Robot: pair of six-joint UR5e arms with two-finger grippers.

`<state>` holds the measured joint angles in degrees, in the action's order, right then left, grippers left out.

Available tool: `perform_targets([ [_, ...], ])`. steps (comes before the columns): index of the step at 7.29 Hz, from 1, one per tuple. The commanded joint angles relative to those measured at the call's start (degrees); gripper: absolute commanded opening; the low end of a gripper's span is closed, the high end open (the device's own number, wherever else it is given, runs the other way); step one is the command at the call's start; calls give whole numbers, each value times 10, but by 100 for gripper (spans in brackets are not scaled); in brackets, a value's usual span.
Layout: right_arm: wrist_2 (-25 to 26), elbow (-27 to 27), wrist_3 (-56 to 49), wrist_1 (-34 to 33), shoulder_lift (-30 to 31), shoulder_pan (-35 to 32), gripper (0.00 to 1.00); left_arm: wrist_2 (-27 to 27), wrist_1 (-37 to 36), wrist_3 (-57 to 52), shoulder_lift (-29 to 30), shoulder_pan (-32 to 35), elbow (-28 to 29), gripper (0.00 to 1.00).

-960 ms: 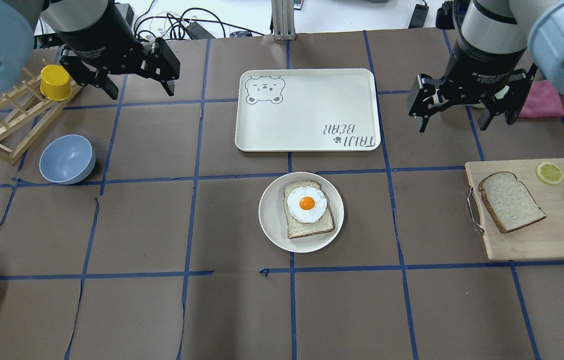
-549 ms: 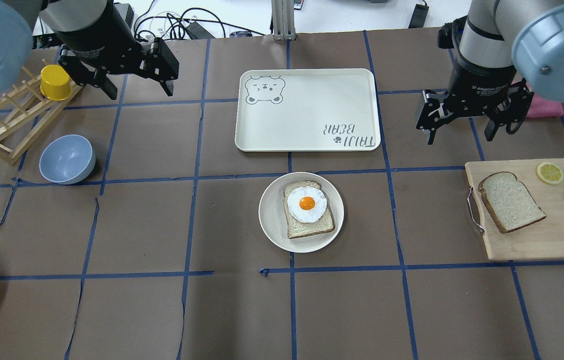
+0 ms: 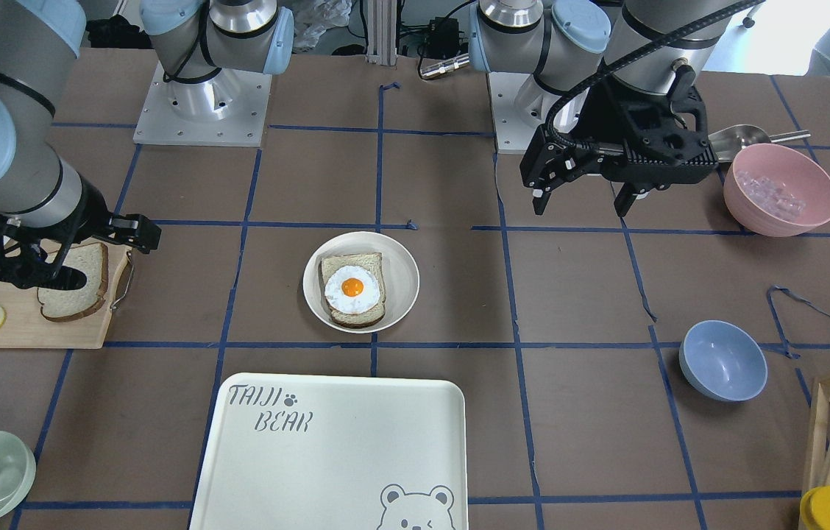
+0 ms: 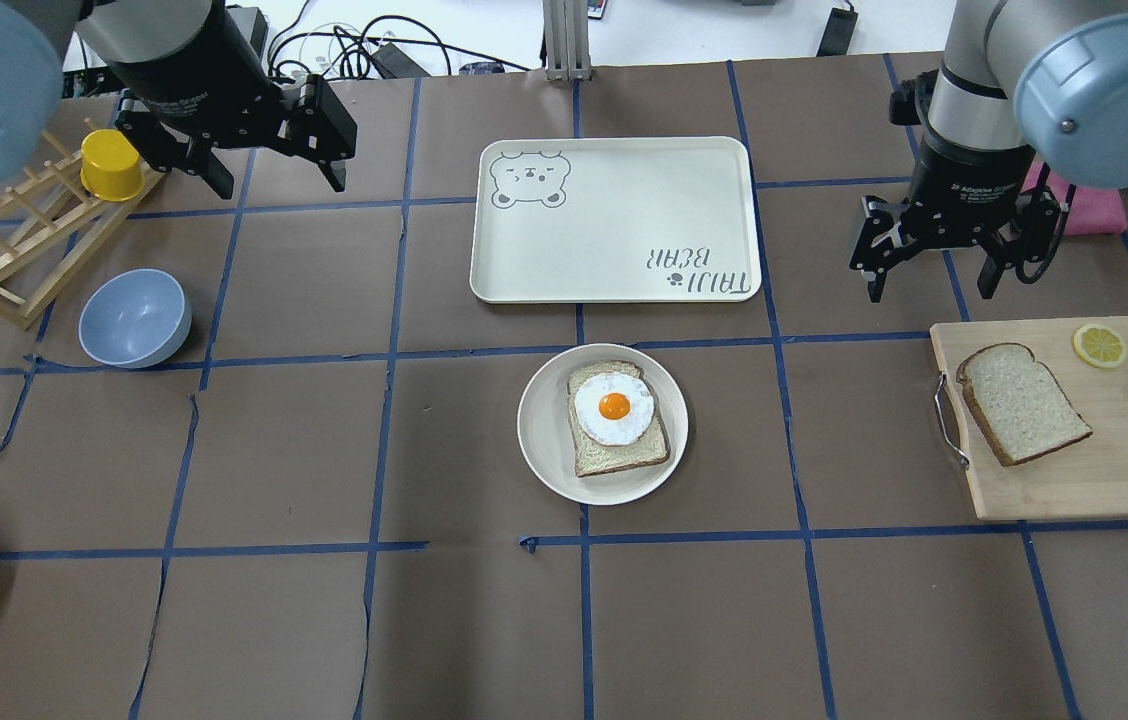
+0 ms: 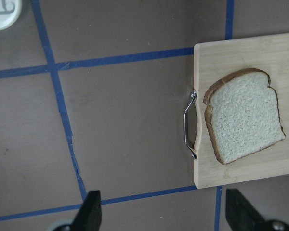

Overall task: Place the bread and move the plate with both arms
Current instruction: 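Move the right gripper over the bread slice on the cutting board, then lower the right gripper and pinch the bread slice's crust edge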

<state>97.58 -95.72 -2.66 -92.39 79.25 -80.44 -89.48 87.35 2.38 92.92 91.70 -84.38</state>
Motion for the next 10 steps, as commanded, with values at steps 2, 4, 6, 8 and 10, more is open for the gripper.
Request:
perform_targets([
  [2, 80, -117, -66, -202, -37, 25, 71, 1, 0, 1, 0, 0, -1, 100],
  [4, 71, -143, -84, -215, -46, 63, 66, 2, -1, 1, 0, 0, -1, 100],
  [6, 72, -143, -85, -226, -65, 65, 60, 2, 0, 1, 0, 0, -1, 100],
  [8, 73, -143, -85, -234, -80, 66, 60, 2, 0, 1, 0, 0, -1, 100],
  [10, 72, -143, -94, -248, -92, 85, 60, 2, 0, 1, 0, 0, -1, 100],
])
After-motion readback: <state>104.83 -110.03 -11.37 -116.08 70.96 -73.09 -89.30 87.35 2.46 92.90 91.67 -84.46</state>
